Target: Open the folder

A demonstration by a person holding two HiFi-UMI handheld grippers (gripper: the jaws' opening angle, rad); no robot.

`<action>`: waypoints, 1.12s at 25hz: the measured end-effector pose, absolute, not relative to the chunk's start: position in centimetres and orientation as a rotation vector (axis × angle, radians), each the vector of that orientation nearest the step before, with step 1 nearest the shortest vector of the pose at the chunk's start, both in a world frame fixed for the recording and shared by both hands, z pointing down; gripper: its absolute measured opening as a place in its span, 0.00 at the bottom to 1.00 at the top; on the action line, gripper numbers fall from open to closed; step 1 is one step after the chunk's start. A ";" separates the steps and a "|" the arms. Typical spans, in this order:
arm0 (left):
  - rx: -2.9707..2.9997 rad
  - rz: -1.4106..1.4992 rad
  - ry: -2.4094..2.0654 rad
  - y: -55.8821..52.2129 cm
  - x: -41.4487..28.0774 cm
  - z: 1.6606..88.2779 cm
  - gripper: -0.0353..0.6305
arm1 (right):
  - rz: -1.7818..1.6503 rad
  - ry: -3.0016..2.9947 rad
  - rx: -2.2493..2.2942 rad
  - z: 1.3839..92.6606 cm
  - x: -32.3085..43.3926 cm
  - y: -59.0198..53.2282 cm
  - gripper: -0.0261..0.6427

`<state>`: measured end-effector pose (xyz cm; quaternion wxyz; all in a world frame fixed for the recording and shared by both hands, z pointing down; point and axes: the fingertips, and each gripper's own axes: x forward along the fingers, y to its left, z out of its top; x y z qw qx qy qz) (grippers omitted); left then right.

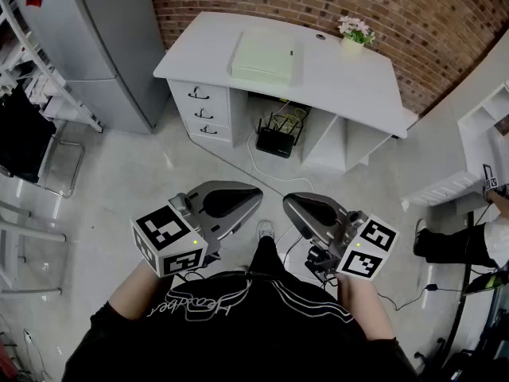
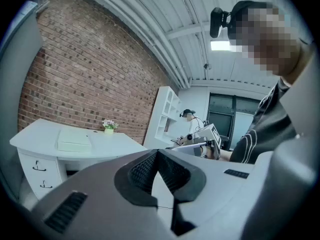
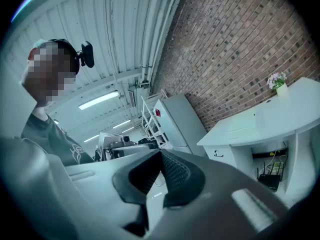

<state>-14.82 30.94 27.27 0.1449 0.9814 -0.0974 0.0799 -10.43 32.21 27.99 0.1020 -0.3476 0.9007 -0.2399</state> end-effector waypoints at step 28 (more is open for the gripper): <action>2.806 0.365 -0.323 16.8 -3.9 29.7 0.06 | -0.751 2.642 -1.020 29.1 -0.2 17.9 0.05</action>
